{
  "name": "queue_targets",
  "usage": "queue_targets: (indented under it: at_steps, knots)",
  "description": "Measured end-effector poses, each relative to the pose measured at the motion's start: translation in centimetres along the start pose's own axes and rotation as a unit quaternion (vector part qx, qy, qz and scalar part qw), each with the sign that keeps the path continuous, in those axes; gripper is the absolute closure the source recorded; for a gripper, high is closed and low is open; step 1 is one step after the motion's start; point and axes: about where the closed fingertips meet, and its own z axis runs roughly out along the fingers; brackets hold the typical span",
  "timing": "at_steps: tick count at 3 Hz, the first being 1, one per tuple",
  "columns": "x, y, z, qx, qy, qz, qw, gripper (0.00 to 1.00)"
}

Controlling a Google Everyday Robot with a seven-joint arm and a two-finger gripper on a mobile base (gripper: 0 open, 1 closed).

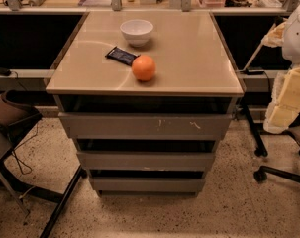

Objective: Open middle drawer

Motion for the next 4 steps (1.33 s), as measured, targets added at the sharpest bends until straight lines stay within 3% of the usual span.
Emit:
queue_targets:
  at_steps: [2,3,4]
  knots:
    - [-0.1,0.4,0.8,0.000,-0.002,-0.011,0.9999,0.00]
    - [0.2,2.7,5.8,-0.028,-0.043,-0.038,0.9979,0.00]
    - [2.1,7.1,15.3,-0.083,-0.127,-0.036,0.9878,0.00]
